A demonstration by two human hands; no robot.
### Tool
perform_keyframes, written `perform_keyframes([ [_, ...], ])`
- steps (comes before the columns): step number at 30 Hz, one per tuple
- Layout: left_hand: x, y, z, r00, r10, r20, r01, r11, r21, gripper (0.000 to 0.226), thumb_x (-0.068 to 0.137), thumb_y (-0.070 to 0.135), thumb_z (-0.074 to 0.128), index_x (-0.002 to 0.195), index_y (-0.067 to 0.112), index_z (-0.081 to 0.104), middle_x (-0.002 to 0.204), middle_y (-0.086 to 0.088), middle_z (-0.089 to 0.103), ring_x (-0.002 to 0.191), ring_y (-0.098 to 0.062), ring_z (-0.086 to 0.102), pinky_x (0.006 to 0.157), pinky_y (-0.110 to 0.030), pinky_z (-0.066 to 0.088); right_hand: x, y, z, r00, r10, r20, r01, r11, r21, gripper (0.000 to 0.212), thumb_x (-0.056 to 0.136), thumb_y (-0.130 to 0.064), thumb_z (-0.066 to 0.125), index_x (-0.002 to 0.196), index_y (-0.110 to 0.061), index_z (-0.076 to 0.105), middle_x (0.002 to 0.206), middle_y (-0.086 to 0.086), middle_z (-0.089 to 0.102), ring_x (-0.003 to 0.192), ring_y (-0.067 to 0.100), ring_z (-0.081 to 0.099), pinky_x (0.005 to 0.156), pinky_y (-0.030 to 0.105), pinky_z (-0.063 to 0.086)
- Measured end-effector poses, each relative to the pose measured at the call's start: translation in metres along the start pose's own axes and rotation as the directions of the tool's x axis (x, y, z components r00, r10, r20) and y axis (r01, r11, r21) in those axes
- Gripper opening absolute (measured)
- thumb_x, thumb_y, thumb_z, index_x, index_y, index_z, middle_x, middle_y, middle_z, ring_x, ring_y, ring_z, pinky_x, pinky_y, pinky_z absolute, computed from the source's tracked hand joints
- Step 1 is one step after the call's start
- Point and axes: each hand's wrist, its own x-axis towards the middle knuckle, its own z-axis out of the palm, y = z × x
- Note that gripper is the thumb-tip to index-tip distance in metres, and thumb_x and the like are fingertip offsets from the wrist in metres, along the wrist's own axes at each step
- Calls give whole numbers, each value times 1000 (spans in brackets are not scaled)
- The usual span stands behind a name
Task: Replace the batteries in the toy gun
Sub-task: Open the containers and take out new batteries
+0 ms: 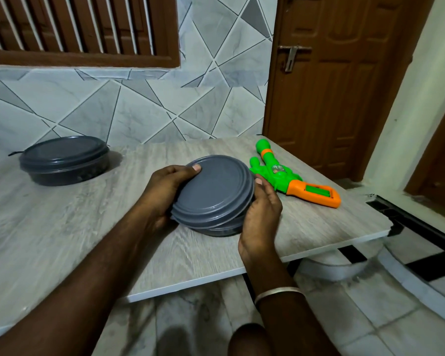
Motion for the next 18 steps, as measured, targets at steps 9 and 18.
perform_keyframes([
  [9,2,-3,6,995,98,-14,-96,993,70,39,86,23,78,112,-2,66,101,-21,75,85,-28,74,70,-34,59,-9,-12,1,995,-23,92,24,1000,-6,35,99,-44,47,121,-24,66,113,-5,72,105,9,67,88,29,55],
  [18,-3,1,8,994,104,-13,-104,995,10,28,88,14,73,111,-1,69,104,-25,73,89,-34,72,74,-37,60,-9,-10,4,990,-93,107,104,989,-103,38,97,-33,56,132,-20,60,126,-7,65,110,3,62,87,17,53],
])
